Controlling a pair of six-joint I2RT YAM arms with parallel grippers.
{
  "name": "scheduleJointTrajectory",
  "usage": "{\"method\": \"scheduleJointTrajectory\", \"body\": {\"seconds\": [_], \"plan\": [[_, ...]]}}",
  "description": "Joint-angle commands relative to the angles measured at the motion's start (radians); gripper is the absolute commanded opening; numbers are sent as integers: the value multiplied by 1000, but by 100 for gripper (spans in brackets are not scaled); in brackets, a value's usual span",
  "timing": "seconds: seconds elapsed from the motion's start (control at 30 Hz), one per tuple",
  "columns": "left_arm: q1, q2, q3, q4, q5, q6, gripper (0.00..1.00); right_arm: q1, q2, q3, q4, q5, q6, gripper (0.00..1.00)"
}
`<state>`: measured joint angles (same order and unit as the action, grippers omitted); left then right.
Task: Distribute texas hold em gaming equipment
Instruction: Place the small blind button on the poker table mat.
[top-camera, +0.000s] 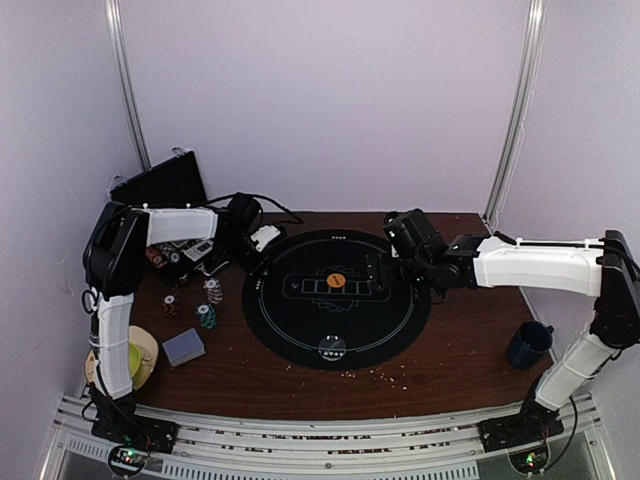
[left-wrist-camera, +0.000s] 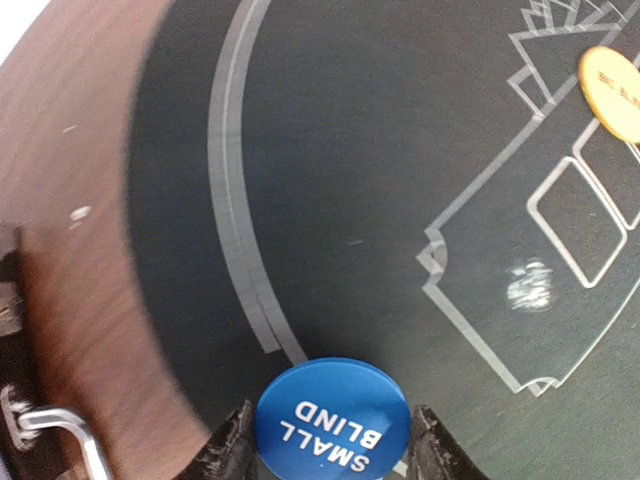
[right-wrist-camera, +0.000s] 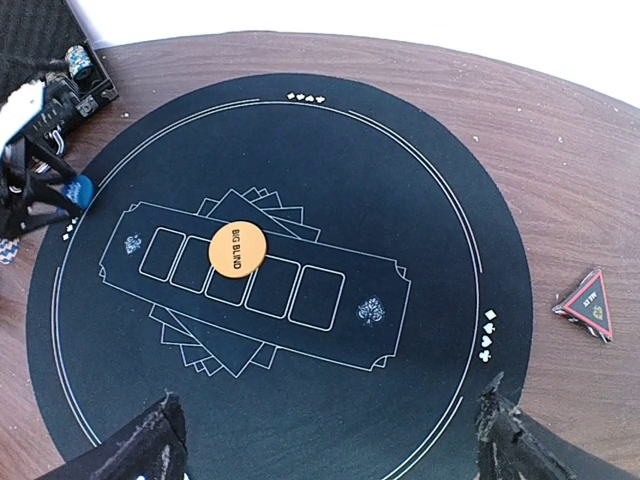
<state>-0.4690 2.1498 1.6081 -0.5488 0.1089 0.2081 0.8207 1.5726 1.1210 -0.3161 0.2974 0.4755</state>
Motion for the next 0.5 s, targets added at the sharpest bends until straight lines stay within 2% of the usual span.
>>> {"method": "scheduleJointTrajectory", "body": {"seconds": [0.0, 0.47], "plan": [[33, -41, -16, 16, 2, -3, 45, 8, -29, -10, 18, 31, 3, 100], [39, -50, -68, 30, -2, 1, 45, 11, -26, -9, 19, 39, -1, 100]]}}
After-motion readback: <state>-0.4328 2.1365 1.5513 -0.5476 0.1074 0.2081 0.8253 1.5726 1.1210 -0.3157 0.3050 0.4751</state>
